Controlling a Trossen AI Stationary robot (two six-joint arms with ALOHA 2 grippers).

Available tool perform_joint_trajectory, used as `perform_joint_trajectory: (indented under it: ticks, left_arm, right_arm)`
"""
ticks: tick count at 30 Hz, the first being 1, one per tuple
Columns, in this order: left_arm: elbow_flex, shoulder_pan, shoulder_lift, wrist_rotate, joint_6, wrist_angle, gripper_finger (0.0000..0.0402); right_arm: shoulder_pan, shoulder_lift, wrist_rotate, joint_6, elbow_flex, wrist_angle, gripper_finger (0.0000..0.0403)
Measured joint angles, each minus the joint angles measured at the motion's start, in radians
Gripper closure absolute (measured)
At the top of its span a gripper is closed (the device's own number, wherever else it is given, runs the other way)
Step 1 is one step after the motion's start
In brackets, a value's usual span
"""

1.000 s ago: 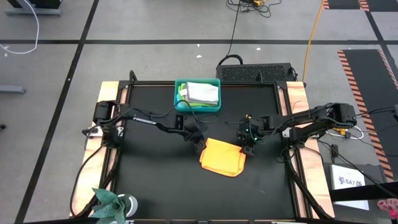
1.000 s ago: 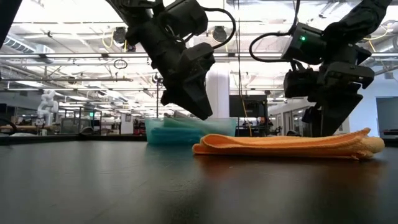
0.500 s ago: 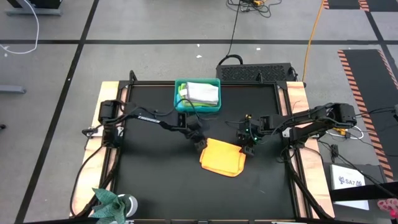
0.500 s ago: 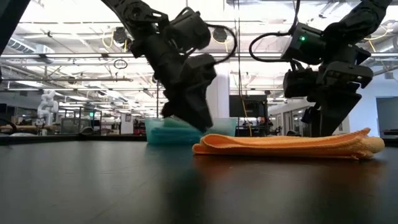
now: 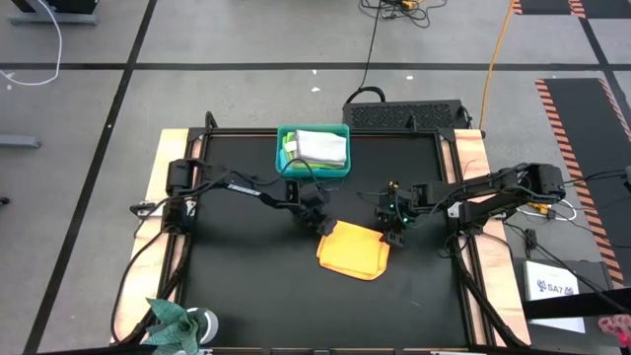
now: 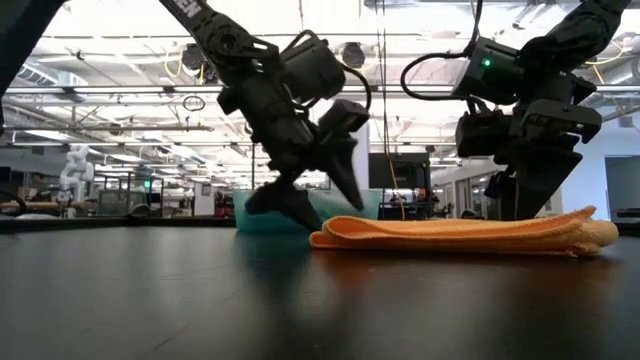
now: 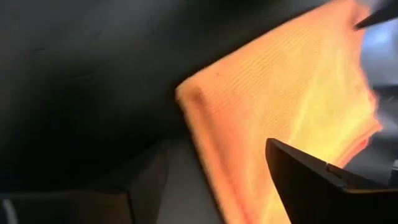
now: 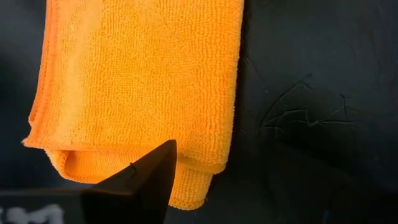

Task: Fold microfiber towels
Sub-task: Stack the folded orange microfiber towel on top of the gray towel into the bin

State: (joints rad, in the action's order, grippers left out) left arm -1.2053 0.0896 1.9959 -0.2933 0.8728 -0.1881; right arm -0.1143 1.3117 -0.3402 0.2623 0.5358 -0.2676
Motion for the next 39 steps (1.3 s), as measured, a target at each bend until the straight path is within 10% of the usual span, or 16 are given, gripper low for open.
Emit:
perform_joint_trajectory:
  ticks: [39]
  left_arm:
    - [0.003, -0.042, 0.017, 0.135, 0.039, 0.118, 0.0124]
  right_arm:
    - [-0.001, 0.000, 0.027, -0.006, 0.000, 0.009, 0.0181]
